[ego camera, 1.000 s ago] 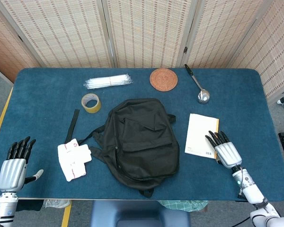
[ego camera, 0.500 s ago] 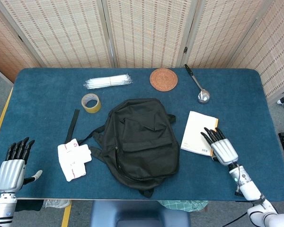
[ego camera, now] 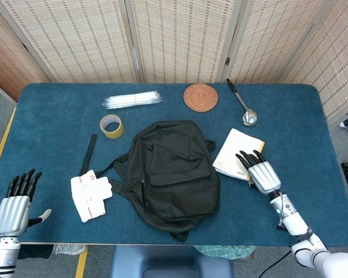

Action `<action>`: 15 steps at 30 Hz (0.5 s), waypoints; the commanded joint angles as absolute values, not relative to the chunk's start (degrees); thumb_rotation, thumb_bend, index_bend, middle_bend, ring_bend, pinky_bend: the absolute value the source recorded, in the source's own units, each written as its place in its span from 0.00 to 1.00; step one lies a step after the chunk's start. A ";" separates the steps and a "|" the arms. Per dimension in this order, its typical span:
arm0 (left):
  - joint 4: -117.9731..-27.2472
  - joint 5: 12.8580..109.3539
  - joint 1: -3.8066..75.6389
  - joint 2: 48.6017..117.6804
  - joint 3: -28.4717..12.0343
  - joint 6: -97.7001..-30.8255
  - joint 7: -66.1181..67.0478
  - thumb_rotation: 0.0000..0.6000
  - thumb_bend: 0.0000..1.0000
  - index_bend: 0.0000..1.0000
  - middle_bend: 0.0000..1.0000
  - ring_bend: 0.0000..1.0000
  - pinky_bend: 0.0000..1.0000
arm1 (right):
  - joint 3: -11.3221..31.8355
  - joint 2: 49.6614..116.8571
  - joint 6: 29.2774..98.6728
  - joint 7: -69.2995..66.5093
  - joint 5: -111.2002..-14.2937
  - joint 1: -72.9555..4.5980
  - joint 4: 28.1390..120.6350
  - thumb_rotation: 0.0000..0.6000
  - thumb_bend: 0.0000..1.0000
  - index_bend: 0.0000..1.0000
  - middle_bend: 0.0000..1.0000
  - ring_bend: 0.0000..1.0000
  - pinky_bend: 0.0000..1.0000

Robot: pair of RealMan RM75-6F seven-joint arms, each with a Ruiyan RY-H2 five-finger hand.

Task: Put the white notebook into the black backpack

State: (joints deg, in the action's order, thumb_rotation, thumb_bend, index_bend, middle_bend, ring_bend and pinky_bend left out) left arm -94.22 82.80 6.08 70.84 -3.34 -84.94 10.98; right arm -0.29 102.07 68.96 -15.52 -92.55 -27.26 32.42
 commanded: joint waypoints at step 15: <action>-94.25 82.61 6.31 70.87 -3.25 -84.25 11.18 1.00 0.22 0.07 0.04 0.04 0.00 | 2.15 104.08 70.15 -15.25 -89.94 -28.01 33.14 1.00 0.47 0.27 0.13 0.22 0.12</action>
State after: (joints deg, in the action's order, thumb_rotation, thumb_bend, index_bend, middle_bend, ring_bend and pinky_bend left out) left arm -94.25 82.62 6.30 70.87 -3.25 -84.26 11.17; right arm 2.09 104.00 70.09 -15.21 -90.00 -28.04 33.22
